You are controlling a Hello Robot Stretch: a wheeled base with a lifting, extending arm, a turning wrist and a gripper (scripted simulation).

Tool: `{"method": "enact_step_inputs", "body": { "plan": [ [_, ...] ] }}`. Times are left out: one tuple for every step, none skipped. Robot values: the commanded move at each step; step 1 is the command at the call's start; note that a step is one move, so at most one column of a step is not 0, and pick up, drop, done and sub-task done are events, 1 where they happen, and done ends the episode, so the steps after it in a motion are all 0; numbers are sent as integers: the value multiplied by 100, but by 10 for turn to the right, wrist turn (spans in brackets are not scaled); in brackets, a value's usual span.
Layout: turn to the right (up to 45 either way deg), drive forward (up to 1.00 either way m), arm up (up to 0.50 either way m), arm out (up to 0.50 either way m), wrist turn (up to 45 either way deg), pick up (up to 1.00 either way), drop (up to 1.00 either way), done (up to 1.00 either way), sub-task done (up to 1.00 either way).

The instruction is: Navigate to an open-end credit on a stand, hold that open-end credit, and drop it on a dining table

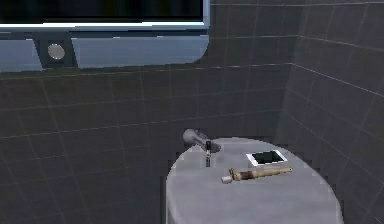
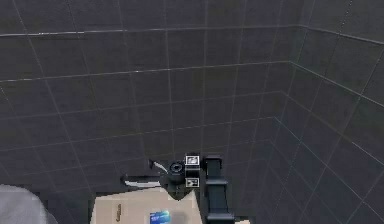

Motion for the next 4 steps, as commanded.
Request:
{"method": "enact_step_inputs", "body": {
  "plan": [
    [0, 0, -30, 0, 0, 0, 0, 0, 0],
    [0, 0, 0, 0, 0, 100, 0, 0, 0],
    [0, 0, 10, 0, 0, 0, 0, 0, 0],
    [0, 0, 40, 0, 0, 0, 0, 0, 0]
  ]
}}
